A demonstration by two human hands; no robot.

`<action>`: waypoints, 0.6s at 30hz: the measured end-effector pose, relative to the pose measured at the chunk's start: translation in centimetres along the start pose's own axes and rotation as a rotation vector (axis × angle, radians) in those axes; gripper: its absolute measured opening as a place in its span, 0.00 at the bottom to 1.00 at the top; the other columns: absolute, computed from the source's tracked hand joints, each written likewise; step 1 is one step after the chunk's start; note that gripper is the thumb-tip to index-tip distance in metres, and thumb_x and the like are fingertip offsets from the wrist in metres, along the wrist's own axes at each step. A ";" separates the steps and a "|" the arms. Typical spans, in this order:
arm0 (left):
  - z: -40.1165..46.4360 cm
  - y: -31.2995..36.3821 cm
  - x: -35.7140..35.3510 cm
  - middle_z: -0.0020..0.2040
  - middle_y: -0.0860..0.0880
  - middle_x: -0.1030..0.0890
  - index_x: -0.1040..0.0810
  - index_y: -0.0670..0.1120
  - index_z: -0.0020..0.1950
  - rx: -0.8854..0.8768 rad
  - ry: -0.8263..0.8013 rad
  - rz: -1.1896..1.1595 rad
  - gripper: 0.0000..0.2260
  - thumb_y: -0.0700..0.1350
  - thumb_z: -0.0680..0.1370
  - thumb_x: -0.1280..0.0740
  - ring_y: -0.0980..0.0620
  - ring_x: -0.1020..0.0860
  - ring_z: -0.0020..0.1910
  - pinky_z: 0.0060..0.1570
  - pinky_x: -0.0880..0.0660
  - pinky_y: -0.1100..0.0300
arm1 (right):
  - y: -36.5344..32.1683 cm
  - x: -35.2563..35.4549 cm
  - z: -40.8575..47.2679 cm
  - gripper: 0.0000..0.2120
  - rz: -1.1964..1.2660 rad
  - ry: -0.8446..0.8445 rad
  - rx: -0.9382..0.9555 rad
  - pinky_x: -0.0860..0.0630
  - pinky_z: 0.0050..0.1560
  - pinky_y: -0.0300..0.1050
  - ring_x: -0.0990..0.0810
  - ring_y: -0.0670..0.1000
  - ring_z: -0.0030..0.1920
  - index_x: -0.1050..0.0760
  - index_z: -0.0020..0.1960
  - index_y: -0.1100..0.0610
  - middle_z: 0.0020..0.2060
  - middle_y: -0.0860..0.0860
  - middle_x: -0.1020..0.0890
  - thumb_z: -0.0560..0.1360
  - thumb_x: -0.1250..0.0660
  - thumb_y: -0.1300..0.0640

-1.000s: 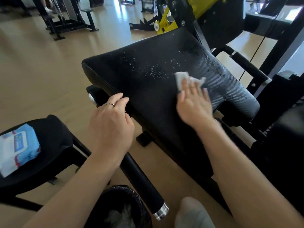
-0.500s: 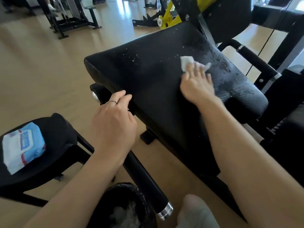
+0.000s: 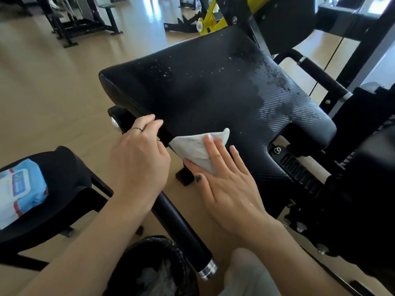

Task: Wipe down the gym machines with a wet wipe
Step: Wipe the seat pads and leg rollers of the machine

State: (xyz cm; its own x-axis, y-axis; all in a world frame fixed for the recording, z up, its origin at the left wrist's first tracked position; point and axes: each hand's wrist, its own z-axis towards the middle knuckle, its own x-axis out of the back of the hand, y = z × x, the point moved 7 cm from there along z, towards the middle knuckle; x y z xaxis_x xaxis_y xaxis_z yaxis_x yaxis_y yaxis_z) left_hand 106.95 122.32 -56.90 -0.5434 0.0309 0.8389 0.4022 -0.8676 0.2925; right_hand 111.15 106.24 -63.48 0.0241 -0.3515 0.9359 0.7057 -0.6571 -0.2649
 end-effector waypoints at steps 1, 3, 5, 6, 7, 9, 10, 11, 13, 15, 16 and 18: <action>0.0 0.1 0.0 0.72 0.53 0.25 0.22 0.49 0.70 -0.004 -0.002 -0.001 0.19 0.38 0.80 0.38 0.47 0.20 0.61 0.53 0.25 0.55 | -0.2 0.1 0.0 0.26 -0.005 0.005 0.011 0.58 0.82 0.53 0.60 0.48 0.82 0.42 0.79 0.37 0.83 0.49 0.55 0.84 0.63 0.43; -0.1 0.1 0.1 0.72 0.53 0.25 0.22 0.49 0.70 -0.011 -0.003 -0.006 0.19 0.39 0.80 0.38 0.47 0.20 0.61 0.53 0.25 0.55 | -0.3 0.1 -0.3 0.25 -0.023 -0.002 0.014 0.60 0.82 0.52 0.61 0.47 0.82 0.50 0.81 0.38 0.83 0.48 0.55 0.85 0.63 0.43; 0.0 0.1 0.2 0.72 0.53 0.25 0.22 0.49 0.70 -0.007 -0.005 -0.015 0.19 0.39 0.80 0.38 0.47 0.20 0.60 0.51 0.25 0.56 | 0.3 0.0 -1.1 0.27 -0.059 0.020 -0.015 0.60 0.81 0.52 0.58 0.47 0.82 0.54 0.83 0.46 0.83 0.50 0.51 0.85 0.62 0.45; 0.0 0.1 0.2 0.72 0.53 0.25 0.22 0.49 0.69 -0.002 -0.006 -0.017 0.19 0.39 0.80 0.38 0.47 0.20 0.59 0.50 0.25 0.56 | 0.6 0.0 -1.5 0.28 -0.073 0.031 -0.038 0.59 0.81 0.52 0.56 0.47 0.82 0.54 0.84 0.49 0.82 0.50 0.48 0.85 0.63 0.45; 0.0 0.1 0.2 0.72 0.53 0.25 0.21 0.49 0.69 0.001 -0.007 -0.015 0.19 0.39 0.80 0.38 0.47 0.19 0.58 0.48 0.25 0.56 | 1.1 0.0 -2.0 0.28 -0.083 0.025 -0.061 0.58 0.81 0.52 0.56 0.47 0.82 0.54 0.84 0.51 0.82 0.50 0.47 0.85 0.63 0.45; -0.1 0.2 0.3 0.72 0.52 0.25 0.21 0.49 0.69 -0.001 -0.010 -0.009 0.19 0.39 0.80 0.39 0.47 0.19 0.58 0.48 0.26 0.57 | 3.0 0.2 -2.2 0.29 -0.081 -0.022 -0.136 0.59 0.81 0.52 0.56 0.47 0.82 0.57 0.84 0.51 0.82 0.50 0.47 0.84 0.65 0.45; -0.1 0.2 0.2 0.72 0.52 0.25 0.21 0.49 0.69 -0.007 -0.015 -0.008 0.19 0.40 0.80 0.38 0.47 0.19 0.58 0.48 0.26 0.57 | 4.9 0.5 -1.4 0.30 -0.062 -0.031 -0.208 0.60 0.81 0.51 0.57 0.48 0.82 0.58 0.84 0.51 0.83 0.50 0.48 0.84 0.66 0.45; -0.2 0.3 0.2 0.72 0.51 0.25 0.22 0.48 0.70 -0.011 -0.018 -0.008 0.19 0.40 0.80 0.38 0.46 0.19 0.58 0.49 0.25 0.57 | 7.0 1.0 -0.1 0.29 -0.034 -0.030 -0.301 0.61 0.81 0.51 0.57 0.48 0.82 0.58 0.84 0.52 0.83 0.51 0.49 0.84 0.65 0.46; -0.2 0.5 0.2 0.73 0.51 0.25 0.22 0.48 0.70 -0.018 -0.025 -0.007 0.19 0.40 0.80 0.38 0.46 0.19 0.59 0.51 0.24 0.55 | 10.9 2.0 2.9 0.29 0.087 0.010 -0.515 0.60 0.81 0.52 0.57 0.49 0.82 0.57 0.84 0.53 0.83 0.51 0.50 0.85 0.63 0.46; -0.2 0.5 0.3 0.73 0.50 0.25 0.22 0.47 0.70 -0.017 -0.035 -0.001 0.18 0.40 0.80 0.38 0.45 0.20 0.59 0.52 0.23 0.53 | 10.4 2.0 4.2 0.29 0.089 0.026 -0.593 0.58 0.81 0.54 0.55 0.52 0.82 0.53 0.84 0.55 0.83 0.54 0.47 0.84 0.63 0.47; -0.3 0.6 0.3 0.73 0.50 0.25 0.23 0.47 0.70 -0.019 -0.040 0.004 0.18 0.40 0.81 0.38 0.45 0.20 0.59 0.52 0.23 0.53 | 8.3 1.5 3.7 0.31 0.054 0.043 -0.556 0.55 0.81 0.55 0.53 0.54 0.82 0.51 0.83 0.57 0.82 0.56 0.45 0.83 0.64 0.47; -0.4 0.6 0.2 0.73 0.49 0.26 0.23 0.46 0.71 -0.040 -0.047 0.019 0.19 0.41 0.81 0.39 0.44 0.20 0.60 0.53 0.23 0.52 | 1.8 0.7 0.9 0.33 0.021 0.097 -0.322 0.54 0.81 0.56 0.53 0.54 0.82 0.51 0.83 0.56 0.82 0.55 0.43 0.81 0.66 0.47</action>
State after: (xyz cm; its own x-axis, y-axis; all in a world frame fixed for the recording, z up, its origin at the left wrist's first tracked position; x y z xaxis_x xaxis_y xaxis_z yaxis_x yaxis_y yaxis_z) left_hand 106.82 121.61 -56.70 -0.5004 0.0362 0.8650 0.3824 -0.8872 0.2583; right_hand 113.10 105.44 -63.09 -0.0421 -0.4193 0.9069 0.4456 -0.8203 -0.3586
